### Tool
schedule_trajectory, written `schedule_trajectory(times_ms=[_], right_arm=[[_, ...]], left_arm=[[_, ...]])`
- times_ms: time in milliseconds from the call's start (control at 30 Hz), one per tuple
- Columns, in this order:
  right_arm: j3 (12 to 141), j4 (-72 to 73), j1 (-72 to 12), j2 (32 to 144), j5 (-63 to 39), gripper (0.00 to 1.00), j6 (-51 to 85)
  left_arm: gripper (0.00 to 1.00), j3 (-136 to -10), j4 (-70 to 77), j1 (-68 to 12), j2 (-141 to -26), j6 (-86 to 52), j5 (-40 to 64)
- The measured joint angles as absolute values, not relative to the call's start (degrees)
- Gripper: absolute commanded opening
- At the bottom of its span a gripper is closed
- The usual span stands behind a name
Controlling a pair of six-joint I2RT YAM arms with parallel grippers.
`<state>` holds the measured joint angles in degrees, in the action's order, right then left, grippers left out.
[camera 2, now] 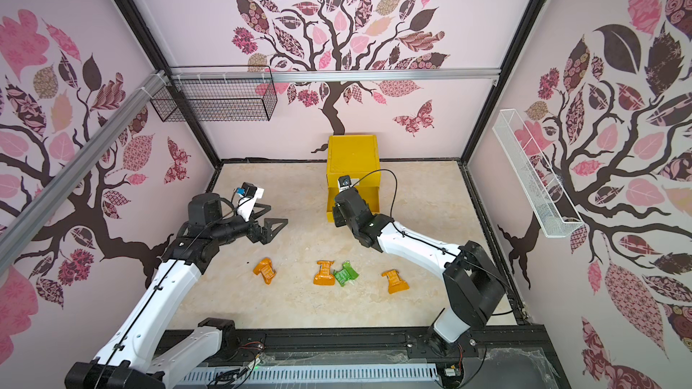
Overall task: Place the cookies into the drawer by color
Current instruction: Place the cookie in the drawer.
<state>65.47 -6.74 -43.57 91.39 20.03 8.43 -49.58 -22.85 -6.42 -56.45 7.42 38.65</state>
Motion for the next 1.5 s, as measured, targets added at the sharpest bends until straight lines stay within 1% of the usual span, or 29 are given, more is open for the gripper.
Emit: schedule_trajectory(times_ms=[367, 700, 933, 1500], right_arm=[[71.57, -8.29, -42.06, 98.32, 19.11, 0.24, 8.51], [73.58, -8.60, -41.41, 101.12, 18.87, 0.27, 8.47], [75.11, -8.64, -41.06, 102.10, 18.90, 0.46, 7.86], [74.81, -9.04, -40.95, 102.24, 18.94, 0.63, 8.71]], left_arm=[[0.97, -49.58, -22.87, -6.90, -56.45, 7.55, 38.68], [0.97, -49.58, -22.85, -7.18, -56.51, 7.57, 38.68], [0.97, -49.58, -22.87, -7.22, -56.51, 7.60, 38.68], [0.97, -49.58, -23.03, -7.44, -56.51, 7.77, 38.70]])
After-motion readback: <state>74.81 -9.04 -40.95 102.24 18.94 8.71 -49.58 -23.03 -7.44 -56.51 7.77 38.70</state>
